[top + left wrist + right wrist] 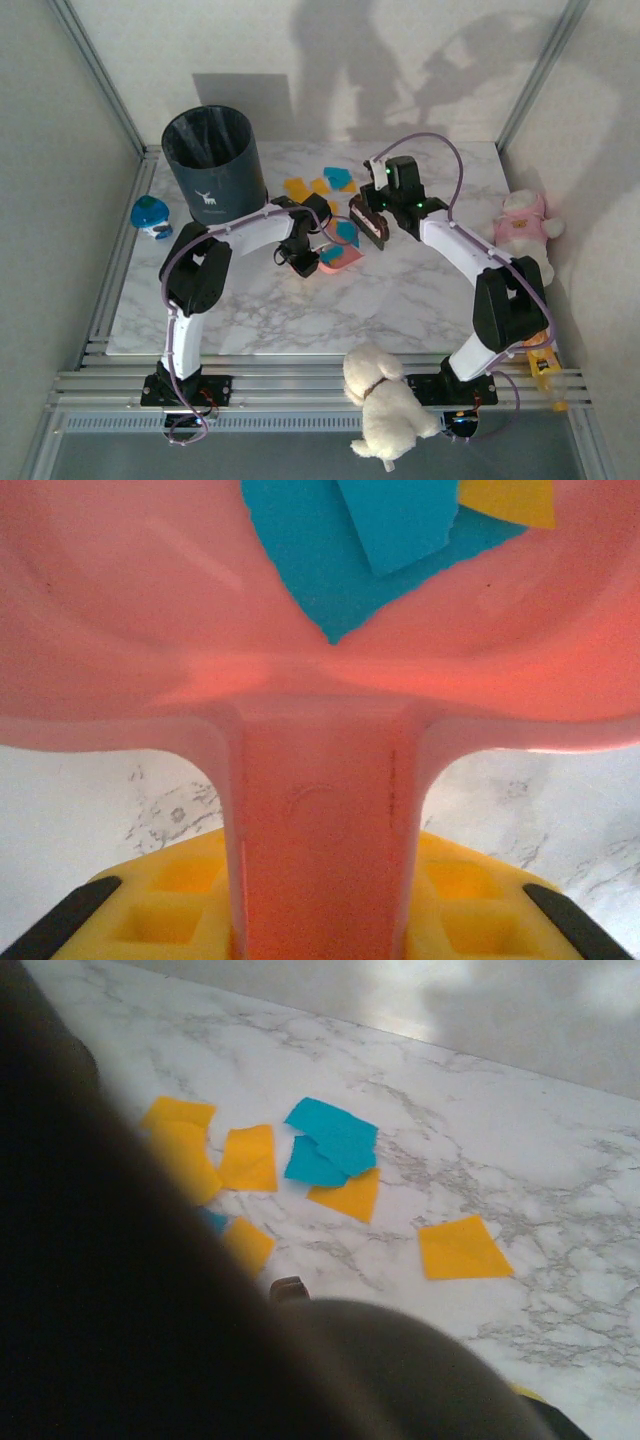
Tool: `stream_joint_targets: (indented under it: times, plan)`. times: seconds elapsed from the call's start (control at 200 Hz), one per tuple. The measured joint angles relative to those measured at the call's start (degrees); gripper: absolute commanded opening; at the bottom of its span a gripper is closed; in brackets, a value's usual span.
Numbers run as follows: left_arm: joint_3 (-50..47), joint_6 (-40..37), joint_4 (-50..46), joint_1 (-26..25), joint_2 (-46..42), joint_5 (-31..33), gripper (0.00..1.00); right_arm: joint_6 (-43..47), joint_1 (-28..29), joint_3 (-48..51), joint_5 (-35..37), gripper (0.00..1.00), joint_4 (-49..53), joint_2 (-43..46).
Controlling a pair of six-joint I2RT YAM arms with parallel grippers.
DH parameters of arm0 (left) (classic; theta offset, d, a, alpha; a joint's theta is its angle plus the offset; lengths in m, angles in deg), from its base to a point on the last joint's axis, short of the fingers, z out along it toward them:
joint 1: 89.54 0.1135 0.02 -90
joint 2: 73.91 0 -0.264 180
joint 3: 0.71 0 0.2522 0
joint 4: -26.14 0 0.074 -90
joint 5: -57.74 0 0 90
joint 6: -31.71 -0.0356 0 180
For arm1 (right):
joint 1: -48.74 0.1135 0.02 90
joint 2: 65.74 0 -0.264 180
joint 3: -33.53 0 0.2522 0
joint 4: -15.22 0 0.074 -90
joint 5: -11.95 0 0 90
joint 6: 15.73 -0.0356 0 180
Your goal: Sweep away the paper scraps from the table
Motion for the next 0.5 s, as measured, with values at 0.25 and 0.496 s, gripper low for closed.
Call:
stream_joint_targets:
  times: [0.25,0.496]
  plan:
    - [0.3,0.0,0.0,0.5,0.4,0.0,0.00,0.1,1.3,1.4,-1.9,0.00,2.9,2.8]
    - [0.3,0.0,0.0,0.5,0.5,0.0,0.00,-0.9,2.2,2.7,-3.1,0.00,4.5,4.9]
